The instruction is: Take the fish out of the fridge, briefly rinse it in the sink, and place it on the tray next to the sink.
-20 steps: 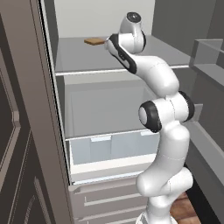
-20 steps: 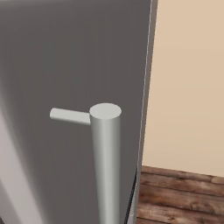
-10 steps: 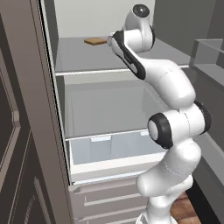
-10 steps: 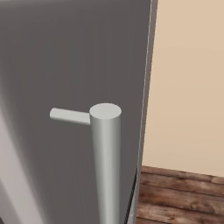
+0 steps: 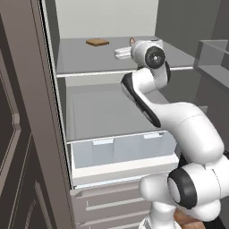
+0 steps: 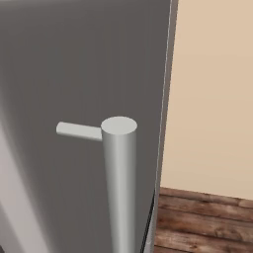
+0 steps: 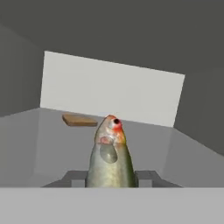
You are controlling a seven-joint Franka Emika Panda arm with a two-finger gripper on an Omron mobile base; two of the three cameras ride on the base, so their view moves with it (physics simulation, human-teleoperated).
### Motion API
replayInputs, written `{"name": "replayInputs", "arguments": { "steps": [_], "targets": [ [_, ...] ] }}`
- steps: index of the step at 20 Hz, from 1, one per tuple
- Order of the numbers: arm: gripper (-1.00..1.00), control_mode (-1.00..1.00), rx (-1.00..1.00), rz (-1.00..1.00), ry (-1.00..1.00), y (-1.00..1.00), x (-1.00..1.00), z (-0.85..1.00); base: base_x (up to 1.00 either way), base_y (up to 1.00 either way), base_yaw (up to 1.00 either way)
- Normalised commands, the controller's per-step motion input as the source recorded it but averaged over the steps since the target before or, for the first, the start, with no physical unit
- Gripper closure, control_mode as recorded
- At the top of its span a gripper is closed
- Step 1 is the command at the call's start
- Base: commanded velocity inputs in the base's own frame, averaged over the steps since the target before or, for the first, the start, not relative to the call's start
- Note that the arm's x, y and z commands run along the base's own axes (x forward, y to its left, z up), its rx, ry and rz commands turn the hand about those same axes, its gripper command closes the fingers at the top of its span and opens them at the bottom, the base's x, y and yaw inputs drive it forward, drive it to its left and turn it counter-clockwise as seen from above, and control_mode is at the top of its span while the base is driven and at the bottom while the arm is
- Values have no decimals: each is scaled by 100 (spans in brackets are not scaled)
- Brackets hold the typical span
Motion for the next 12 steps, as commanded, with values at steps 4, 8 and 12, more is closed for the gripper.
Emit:
{"name": "replayInputs", "arguments": {
  "steps": [4,8,12],
  "targets": [
    [100,-100,3,-4,-31,10,-100,30,0,0,0],
    [100,-100,9,-10,12,11,-100,26,0,0,0],
    [100,-100,3,-13,47,16,-100,-15,0,0,0]
  ]
}}
